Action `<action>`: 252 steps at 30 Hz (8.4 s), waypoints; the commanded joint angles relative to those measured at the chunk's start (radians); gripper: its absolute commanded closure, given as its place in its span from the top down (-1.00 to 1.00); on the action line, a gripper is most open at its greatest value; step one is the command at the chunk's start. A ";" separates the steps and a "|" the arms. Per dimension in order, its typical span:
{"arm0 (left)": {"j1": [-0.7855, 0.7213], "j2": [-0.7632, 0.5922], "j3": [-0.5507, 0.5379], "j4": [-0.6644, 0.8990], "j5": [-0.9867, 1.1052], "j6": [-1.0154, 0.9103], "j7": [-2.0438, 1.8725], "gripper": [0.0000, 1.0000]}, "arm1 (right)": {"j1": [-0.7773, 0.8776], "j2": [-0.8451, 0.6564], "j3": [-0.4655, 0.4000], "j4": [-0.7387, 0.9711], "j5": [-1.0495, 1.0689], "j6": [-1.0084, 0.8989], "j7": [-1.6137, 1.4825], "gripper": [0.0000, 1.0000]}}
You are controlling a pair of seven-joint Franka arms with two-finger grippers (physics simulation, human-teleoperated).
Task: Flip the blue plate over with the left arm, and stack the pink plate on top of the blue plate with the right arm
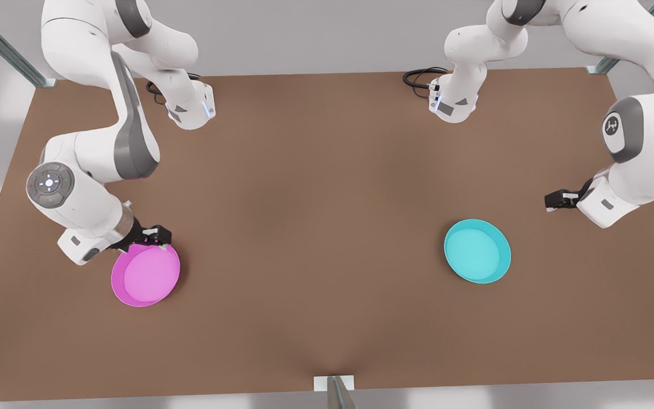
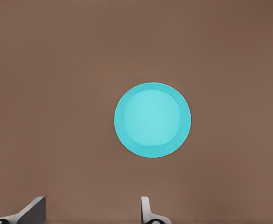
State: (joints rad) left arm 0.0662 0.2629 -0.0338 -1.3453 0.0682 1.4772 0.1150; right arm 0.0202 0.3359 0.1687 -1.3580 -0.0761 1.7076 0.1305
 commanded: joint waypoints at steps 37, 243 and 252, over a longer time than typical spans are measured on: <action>0.244 0.404 -0.026 -0.423 -0.528 0.641 0.554 0.30 | -0.052 0.048 -0.009 0.037 -0.010 0.001 0.000 1.00; -1.261 0.877 -0.075 0.431 0.630 -0.462 -1.135 0.90 | -0.473 0.466 -0.005 -0.177 0.177 0.353 -0.717 0.16; -1.039 0.650 -0.072 0.555 0.013 -0.299 -1.456 0.98 | -0.473 0.466 -0.005 -0.176 0.177 0.353 -0.724 -0.42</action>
State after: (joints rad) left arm -0.9282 0.8931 -0.1060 -0.7900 0.3044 1.1830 -1.3515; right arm -0.4525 0.8023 0.1641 -1.5340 0.1012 2.0601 -0.5936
